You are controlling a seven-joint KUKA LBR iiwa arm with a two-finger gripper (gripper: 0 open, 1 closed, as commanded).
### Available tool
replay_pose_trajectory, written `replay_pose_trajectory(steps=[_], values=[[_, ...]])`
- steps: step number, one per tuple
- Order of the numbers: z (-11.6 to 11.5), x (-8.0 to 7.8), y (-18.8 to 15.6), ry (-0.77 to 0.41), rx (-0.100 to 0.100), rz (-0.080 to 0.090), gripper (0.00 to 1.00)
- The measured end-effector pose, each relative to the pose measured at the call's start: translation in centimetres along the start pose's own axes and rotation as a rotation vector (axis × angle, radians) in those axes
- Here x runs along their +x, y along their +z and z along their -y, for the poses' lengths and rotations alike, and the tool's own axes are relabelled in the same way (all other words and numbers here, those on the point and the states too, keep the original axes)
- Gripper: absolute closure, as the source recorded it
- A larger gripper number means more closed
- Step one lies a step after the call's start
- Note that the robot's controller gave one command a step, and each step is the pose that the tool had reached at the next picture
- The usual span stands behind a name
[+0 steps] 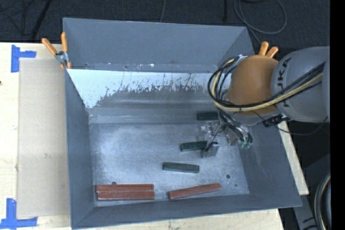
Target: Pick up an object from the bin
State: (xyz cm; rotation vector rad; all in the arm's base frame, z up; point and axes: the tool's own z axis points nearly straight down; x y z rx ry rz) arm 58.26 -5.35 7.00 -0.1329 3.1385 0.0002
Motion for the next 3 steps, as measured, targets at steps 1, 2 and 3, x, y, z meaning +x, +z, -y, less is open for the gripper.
replay_pose_trajectory(steps=[1,2,3], values=[[-1.3,0.1,-12.5,-0.027,0.001,0.008,1.0],[0.2,8.0,-11.7,-0.148,-0.002,-0.006,1.0],[2.8,5.3,-17.9,-0.265,0.002,0.006,1.0]])
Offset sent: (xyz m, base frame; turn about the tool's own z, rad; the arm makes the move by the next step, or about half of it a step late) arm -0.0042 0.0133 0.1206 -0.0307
